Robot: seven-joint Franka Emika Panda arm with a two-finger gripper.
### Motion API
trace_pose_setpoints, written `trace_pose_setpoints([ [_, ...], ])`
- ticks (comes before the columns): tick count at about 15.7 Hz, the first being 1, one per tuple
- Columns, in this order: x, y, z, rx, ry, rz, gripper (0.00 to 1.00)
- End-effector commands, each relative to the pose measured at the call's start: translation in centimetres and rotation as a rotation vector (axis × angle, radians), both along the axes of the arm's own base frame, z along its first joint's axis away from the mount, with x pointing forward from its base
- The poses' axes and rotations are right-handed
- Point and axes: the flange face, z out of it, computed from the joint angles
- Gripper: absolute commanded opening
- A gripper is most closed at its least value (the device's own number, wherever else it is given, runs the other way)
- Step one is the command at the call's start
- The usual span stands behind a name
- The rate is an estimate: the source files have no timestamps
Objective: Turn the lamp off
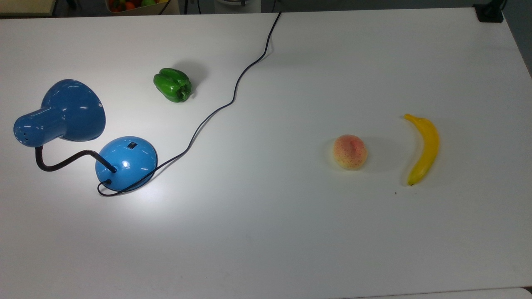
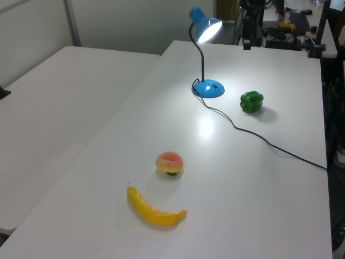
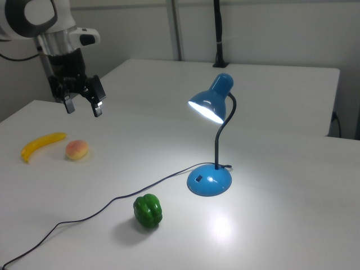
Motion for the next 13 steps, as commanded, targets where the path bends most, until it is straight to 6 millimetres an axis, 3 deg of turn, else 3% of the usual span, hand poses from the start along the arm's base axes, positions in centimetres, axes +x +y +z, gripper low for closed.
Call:
trace_pose_setpoints([
  [1, -0.29, 0.17, 0.12, -0.017, 0.027, 0.035, 0.77],
  [5, -0.30, 0.19, 0.11, -0.015, 0.027, 0.032, 0.03],
  [13, -0.17, 0.11, -0.03, -0.017, 0.027, 0.032, 0.00],
])
